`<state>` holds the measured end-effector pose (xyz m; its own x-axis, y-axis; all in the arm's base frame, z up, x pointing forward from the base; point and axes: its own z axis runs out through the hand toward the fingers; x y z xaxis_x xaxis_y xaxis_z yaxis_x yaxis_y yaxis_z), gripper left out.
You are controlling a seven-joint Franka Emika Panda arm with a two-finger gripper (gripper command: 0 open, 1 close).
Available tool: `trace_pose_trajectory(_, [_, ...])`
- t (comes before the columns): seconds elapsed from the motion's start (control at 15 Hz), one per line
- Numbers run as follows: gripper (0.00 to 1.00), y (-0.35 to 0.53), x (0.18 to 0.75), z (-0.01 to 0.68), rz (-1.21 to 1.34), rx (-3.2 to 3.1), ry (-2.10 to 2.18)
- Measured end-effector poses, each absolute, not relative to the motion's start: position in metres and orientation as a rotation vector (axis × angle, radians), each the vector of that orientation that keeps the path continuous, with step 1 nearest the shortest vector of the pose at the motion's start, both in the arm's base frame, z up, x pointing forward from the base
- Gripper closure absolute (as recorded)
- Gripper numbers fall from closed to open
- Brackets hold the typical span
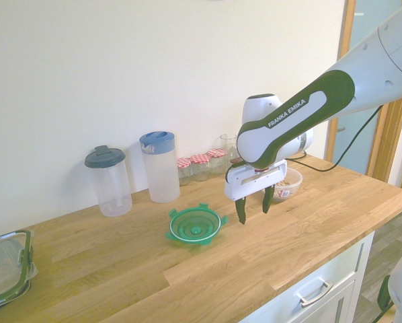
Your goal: Cover the lid of food container
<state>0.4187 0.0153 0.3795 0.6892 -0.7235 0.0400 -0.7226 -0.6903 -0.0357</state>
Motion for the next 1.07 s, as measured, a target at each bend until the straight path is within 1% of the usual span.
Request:
trace_pose_trajectory(0.2, [0.0, 0.017, 0.421, 0.382, -0.049, -2.793, 1.262])
trace_pose_trajectory(0.47, [0.0, 0.005, 0.447, 0.398, 0.02, -2.583, 1.181])
trace_pose_trajectory(0.8, [0.0, -0.011, 0.473, 0.373, 0.119, -2.42, 1.085])
trace_pose_trajectory(1.07, [0.0, -0.017, 0.482, 0.364, 0.13, -2.379, 1.043])
